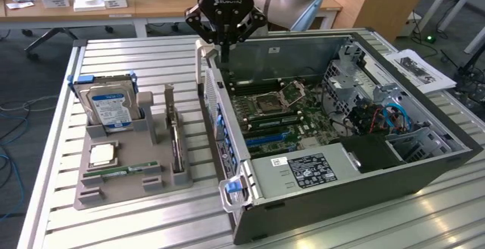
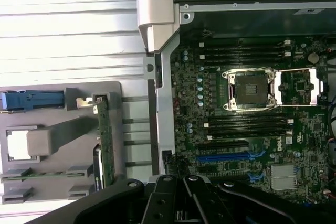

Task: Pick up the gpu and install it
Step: 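Reach for the gpu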

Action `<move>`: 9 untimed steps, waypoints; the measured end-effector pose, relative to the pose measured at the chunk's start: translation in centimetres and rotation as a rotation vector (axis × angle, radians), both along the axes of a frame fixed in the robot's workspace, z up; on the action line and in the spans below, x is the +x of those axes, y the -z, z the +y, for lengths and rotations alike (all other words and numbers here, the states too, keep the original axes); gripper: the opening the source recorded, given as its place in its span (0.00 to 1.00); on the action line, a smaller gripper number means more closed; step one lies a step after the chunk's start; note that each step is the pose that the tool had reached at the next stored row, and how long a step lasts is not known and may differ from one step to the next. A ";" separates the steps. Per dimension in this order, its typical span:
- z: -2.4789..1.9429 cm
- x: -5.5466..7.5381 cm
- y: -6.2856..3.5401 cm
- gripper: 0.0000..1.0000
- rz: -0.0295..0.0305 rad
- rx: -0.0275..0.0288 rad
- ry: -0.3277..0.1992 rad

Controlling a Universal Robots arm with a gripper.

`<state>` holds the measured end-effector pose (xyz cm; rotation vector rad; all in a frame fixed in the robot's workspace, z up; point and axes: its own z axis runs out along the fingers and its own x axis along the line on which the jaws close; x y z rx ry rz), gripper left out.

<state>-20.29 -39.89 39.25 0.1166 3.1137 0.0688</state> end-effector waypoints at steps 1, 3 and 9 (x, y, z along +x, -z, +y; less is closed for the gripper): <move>0.00 -0.2 0.00 0.11 0.0000 0.0000 0.000; 0.00 -0.5 0.02 0.11 0.0000 0.0001 0.000; 0.00 -1.6 0.06 0.11 -0.0001 0.0000 0.000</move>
